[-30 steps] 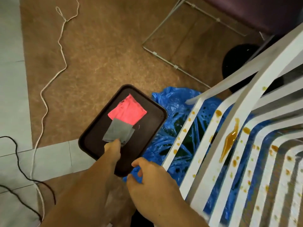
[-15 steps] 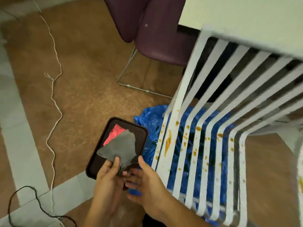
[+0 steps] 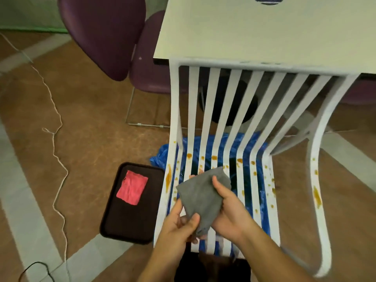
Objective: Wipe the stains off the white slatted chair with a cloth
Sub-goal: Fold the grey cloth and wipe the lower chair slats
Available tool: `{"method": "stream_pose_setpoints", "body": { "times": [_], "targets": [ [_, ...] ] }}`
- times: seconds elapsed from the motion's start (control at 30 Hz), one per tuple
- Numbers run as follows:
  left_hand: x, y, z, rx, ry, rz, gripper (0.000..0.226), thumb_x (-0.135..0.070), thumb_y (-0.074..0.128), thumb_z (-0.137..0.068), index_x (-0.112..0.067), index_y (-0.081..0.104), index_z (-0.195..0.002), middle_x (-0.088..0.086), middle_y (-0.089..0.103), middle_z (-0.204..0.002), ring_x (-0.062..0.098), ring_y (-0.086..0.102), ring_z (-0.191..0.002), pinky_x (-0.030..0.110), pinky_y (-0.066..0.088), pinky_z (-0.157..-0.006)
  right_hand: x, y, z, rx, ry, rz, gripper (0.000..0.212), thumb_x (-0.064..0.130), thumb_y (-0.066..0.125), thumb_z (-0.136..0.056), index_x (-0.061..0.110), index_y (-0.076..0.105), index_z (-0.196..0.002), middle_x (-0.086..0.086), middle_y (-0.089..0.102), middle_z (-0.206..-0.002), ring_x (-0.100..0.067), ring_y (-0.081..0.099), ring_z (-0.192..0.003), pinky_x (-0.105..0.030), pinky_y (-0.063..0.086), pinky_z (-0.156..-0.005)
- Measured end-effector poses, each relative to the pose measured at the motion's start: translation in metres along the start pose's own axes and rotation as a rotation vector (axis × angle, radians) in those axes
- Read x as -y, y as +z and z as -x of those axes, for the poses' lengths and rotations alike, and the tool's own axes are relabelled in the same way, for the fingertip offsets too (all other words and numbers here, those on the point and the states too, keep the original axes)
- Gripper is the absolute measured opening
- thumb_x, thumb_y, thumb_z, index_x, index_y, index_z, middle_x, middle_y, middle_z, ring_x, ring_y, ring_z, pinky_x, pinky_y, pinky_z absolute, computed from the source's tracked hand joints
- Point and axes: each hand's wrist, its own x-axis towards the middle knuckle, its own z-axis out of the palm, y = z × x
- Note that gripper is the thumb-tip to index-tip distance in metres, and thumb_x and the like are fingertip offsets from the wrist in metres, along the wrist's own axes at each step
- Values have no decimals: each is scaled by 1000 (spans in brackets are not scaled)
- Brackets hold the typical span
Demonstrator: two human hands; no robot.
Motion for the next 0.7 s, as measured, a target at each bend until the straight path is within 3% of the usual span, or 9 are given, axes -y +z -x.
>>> {"method": "stream_pose_setpoints", "body": {
  "times": [0.13, 0.3, 0.43, 0.5, 0.6, 0.7],
  "targets": [
    [2, 13, 2, -43, -15, -15, 64, 0, 58, -98, -32, 36, -149, 10, 77, -105, 26, 76, -91, 33, 61, -68, 4, -18, 10, -11, -33, 110, 44, 35, 58, -97, 9, 58, -132, -16, 68, -124, -31, 67, -114, -48, 47, -104],
    [8, 17, -10, -223, 10, -33, 35, -7, 59, -98, -18, 61, -131, -3, 77, -97, 15, 74, -96, 39, 61, -82, 1, -36, 19, -21, -107, 436, 45, 30, 65, -93, 13, 57, -134, -6, 71, -121, -24, 67, -113, -49, 52, -100],
    [8, 21, -16, -340, 148, -78, 23, -10, 60, -99, -19, 69, -118, -5, 76, -97, 11, 73, -96, 26, 60, -78, 3, -47, 29, 66, -81, 519, 40, 18, 69, -90, 14, 62, -129, -7, 71, -120, -27, 67, -112, -49, 53, -98],
    [5, 25, -15, -336, 187, -41, 22, -9, 59, -99, -24, 70, -111, -7, 77, -95, 8, 73, -92, 20, 57, -72, 6, -51, 35, 185, -47, 434, 41, 19, 73, -87, 13, 64, -126, -12, 68, -125, -30, 65, -116, -48, 52, -97],
    [5, 29, -14, -262, 210, -38, 24, -11, 58, -100, -25, 69, -116, -6, 77, -102, 10, 73, -96, 24, 60, -75, 4, -57, 34, 220, -4, 361, 70, 34, 88, -69, 13, 62, -130, -15, 66, -129, -31, 64, -118, -48, 53, -97],
    [12, 30, -14, -164, 192, -72, 25, -9, 57, -101, -20, 69, -120, -2, 77, -106, 14, 73, -99, 22, 58, -76, -4, -57, 23, 129, 16, 381, 58, 37, 79, -82, 11, 62, -131, -15, 67, -126, -31, 64, -118, -51, 47, -105]
  ]
}}
